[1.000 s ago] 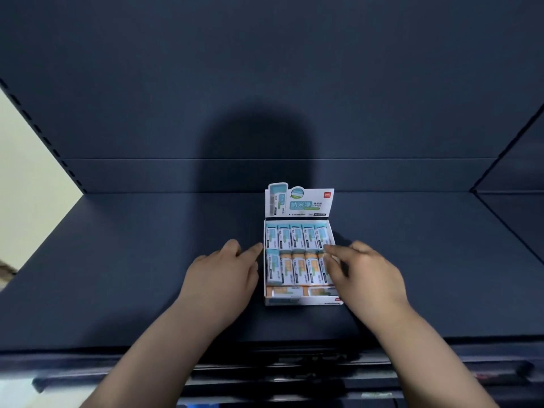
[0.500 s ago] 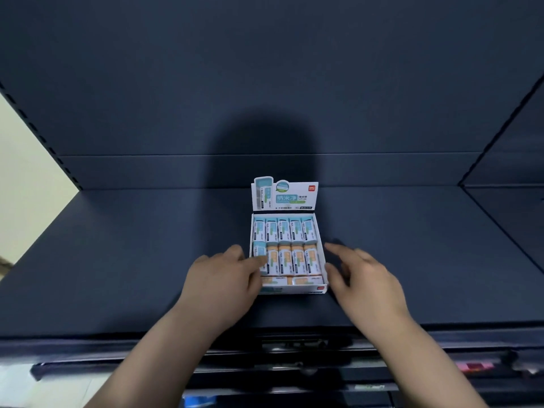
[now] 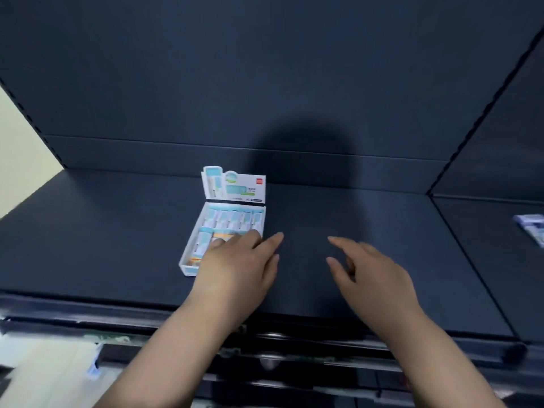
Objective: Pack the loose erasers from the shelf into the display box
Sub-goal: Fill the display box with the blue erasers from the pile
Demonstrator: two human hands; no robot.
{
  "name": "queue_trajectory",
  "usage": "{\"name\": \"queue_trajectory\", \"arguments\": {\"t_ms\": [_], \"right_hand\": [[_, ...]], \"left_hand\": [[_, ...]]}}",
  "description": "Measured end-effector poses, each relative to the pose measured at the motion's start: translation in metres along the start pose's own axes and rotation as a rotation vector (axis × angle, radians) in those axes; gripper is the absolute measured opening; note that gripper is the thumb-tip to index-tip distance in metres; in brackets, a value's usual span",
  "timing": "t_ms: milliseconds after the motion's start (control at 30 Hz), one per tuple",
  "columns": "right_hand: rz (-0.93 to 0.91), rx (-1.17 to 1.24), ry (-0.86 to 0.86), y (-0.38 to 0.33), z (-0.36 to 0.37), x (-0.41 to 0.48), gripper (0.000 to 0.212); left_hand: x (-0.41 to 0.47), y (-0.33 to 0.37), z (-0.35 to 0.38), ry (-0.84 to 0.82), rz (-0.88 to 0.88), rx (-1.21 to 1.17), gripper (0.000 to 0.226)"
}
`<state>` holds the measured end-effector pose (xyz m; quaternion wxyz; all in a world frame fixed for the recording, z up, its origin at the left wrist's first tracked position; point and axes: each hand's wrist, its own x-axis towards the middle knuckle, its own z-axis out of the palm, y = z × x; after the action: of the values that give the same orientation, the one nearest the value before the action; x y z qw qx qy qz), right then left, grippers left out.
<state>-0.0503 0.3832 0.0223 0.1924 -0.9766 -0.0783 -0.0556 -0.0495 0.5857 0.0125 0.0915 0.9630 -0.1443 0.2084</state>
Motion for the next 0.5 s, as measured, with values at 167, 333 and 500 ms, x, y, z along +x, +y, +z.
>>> {"name": "queue_trajectory", "arguments": {"t_ms": [167,333,500], "right_hand": [[-0.053,-0.105,-0.056,0.054,-0.031,-0.005,0.044],[-0.032,-0.13,-0.079,0.092,-0.053,-0.012,0.049],[0.098,-0.114,-0.043,0.122,-0.065,-0.031,0.05]], "left_hand": [[0.013,0.066,0.015,0.021,-0.011,0.024,0.042],[0.02,0.106,0.03,-0.024,0.004,0.033,0.042],[0.034,0.128,0.044,-0.099,0.102,0.003,0.043]]}}
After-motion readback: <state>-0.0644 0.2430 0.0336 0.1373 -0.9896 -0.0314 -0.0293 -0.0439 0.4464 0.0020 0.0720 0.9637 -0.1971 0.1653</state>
